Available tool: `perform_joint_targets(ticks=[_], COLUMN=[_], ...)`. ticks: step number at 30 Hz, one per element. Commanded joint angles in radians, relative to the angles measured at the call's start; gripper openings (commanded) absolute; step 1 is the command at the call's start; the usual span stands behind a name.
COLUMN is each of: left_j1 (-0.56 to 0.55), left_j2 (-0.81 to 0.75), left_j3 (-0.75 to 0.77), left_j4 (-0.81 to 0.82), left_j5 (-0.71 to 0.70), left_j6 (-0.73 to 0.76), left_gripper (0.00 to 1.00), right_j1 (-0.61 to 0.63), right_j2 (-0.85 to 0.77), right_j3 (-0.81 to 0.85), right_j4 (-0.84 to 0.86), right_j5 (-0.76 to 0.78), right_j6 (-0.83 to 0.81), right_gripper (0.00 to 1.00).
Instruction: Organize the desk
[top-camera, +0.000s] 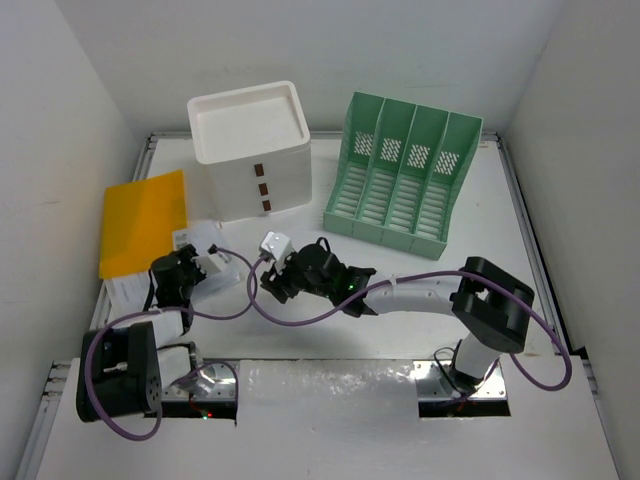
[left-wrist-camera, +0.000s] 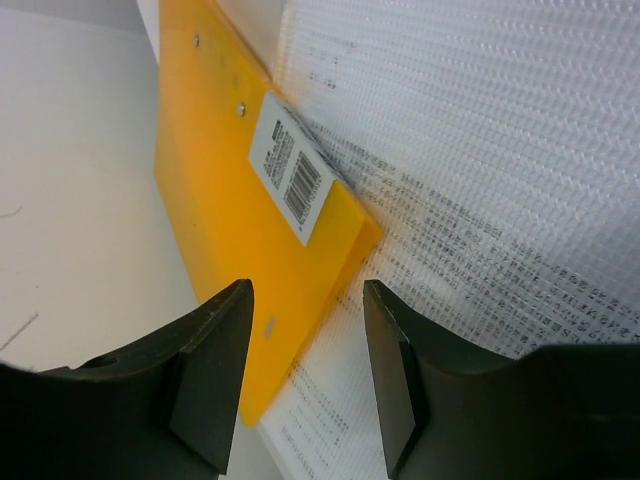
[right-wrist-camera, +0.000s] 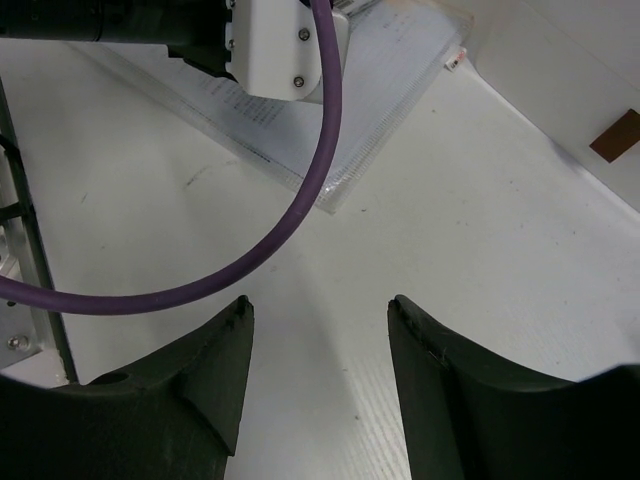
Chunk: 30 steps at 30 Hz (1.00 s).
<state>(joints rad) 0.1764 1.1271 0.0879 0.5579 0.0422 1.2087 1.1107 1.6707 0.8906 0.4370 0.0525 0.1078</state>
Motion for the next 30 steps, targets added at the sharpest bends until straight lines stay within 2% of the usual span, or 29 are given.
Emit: perform_joint_targets(ticks=[1, 13, 24, 30], left_j1=[-0.009, -0.012, -0.012, -0.018], left_j2=[0.020, 0.180, 0.284, 0.368], left_j3=[0.018, 0.026, 0.030, -0.005], left_j4=[0.062, 0.235, 0.345, 0.514], left_j5=[0.035, -0.031, -0.038, -0.038], left_j6=[0.021, 0.054, 0.094, 0.144], left_gripper=[0.46, 0.45, 0.35, 0.32], right_j1=[0.011, 0.023, 0.038, 0.041], right_j2=[-0.012, 0.000, 0.012, 0.008], right_j3=[0.039, 0.042, 0.057, 0.056], right_j4=[-0.004, -0.014, -0.041, -0.049], right_j5=[0.026, 0.027, 0.026, 0.024], right_j6=[-0.022, -0.028, -0.053, -0.060], right_gripper=[0.55, 0.55, 0.55, 0.55])
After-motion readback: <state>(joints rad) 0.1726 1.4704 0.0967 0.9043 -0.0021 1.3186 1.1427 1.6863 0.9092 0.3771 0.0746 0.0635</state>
